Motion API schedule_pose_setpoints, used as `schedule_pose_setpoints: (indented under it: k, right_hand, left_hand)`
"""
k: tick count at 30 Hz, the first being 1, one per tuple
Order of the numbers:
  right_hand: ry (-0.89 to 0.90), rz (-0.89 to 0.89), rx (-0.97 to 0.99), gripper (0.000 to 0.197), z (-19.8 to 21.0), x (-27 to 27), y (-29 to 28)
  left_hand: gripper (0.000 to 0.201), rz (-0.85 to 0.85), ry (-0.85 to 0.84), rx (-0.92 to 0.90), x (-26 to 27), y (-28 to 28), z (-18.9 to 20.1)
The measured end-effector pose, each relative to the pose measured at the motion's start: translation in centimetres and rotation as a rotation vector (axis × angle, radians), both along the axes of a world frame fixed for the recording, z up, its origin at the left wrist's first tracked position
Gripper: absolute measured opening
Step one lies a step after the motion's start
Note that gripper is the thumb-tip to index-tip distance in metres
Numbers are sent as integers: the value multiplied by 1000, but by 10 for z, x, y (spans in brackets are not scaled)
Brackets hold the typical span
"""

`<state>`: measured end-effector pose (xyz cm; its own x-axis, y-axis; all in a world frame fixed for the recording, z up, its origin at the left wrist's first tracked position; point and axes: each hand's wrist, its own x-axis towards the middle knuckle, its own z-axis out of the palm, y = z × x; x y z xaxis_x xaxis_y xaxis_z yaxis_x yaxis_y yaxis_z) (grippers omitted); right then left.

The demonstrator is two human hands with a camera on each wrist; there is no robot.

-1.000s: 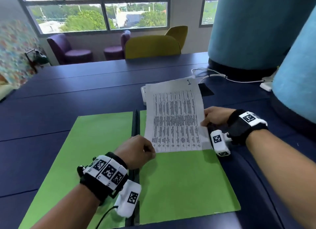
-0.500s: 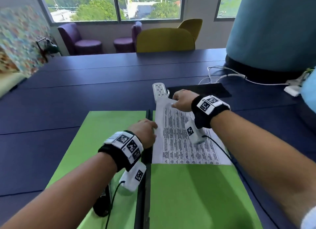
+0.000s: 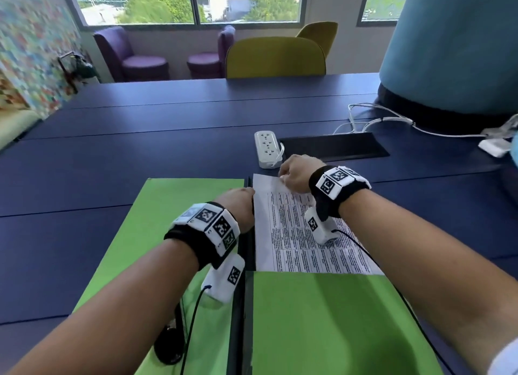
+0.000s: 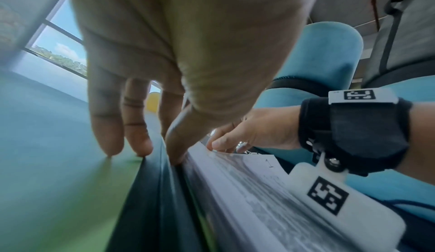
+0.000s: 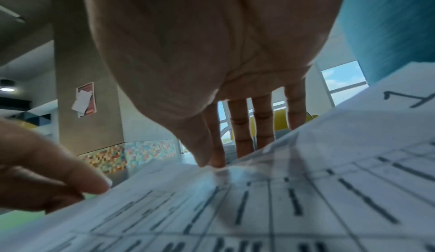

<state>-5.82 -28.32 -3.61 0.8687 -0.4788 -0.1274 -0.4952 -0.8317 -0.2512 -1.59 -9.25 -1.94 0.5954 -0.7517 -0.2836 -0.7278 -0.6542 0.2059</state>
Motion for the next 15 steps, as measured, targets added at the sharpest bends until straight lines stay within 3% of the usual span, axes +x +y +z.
schedule_pose_setpoints:
  k: [7, 15]
  right_hand:
    - [36, -93, -32, 27, 3, -17, 0]
    - [-3, -154, 142, 27, 6, -47, -25]
  left_hand:
    - [66, -11, -1, -5, 3, 0, -5]
    - [56, 14, 44, -17, 11, 2, -14]
